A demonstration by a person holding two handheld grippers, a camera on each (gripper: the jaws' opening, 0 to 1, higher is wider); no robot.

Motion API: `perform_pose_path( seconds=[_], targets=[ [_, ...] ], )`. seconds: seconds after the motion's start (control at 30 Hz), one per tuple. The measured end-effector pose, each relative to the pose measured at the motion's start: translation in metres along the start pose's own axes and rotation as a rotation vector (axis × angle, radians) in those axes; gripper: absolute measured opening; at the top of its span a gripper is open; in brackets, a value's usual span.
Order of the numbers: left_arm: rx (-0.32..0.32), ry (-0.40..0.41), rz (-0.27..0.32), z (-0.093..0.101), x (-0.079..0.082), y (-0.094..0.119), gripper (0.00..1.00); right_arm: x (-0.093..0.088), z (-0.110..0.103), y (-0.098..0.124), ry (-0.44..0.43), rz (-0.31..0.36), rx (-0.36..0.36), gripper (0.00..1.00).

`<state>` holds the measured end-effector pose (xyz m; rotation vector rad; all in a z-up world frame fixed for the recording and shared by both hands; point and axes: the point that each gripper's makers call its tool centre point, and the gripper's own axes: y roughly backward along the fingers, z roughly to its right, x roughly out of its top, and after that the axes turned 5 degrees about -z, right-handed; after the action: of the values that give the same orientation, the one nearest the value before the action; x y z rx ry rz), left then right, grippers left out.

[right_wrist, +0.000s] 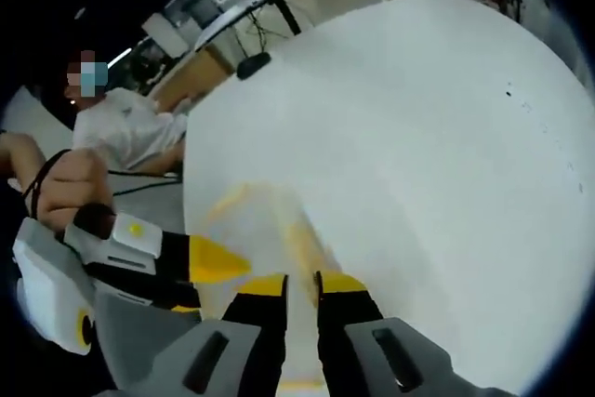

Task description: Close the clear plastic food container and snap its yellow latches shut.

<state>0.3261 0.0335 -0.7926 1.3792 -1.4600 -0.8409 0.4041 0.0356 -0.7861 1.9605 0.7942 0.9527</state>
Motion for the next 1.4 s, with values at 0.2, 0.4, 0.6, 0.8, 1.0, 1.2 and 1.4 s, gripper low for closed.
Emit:
perform_pose_path(
  seconds=[0.2, 0.4, 0.6, 0.8, 1.0, 1.2, 1.4],
  targets=[
    [-0.005, 0.0, -0.005, -0.0005, -0.0002, -0.0004, 0.47, -0.0013, 0.0015, -0.0002, -0.045, -0.01, 0.024, 0.1],
    [-0.007, -0.001, 0.0, -0.0012, -0.0006, -0.0011, 0.47, -0.0026, 0.0013, -0.0004, -0.059, -0.002, 0.057, 0.1],
    [-0.003, -0.06, -0.005, -0.0007, -0.0041, -0.0022, 0.45, -0.0029, 0.0021, -0.002, -0.085, 0.002, 0.088, 0.11],
    [0.005, -0.025, 0.012, -0.0008, -0.0027, -0.0023, 0.45, -0.003, 0.0035, -0.0044, -0.18, -0.001, 0.139, 0.11],
    [0.009, -0.032, 0.008, -0.0019, -0.0017, -0.0029, 0.45, -0.0036, 0.0014, -0.007, -0.218, 0.007, 0.179, 0.16],
    [0.008, -0.03, 0.023, -0.0027, -0.0017, -0.0021, 0.45, -0.0039, 0.0002, -0.008, -0.244, -0.01, 0.192, 0.18],
    [0.005, -0.029, 0.026, -0.0031, -0.0016, -0.0035, 0.45, -0.0042, -0.0006, -0.0082, -0.237, -0.017, 0.204, 0.17]
  ],
)
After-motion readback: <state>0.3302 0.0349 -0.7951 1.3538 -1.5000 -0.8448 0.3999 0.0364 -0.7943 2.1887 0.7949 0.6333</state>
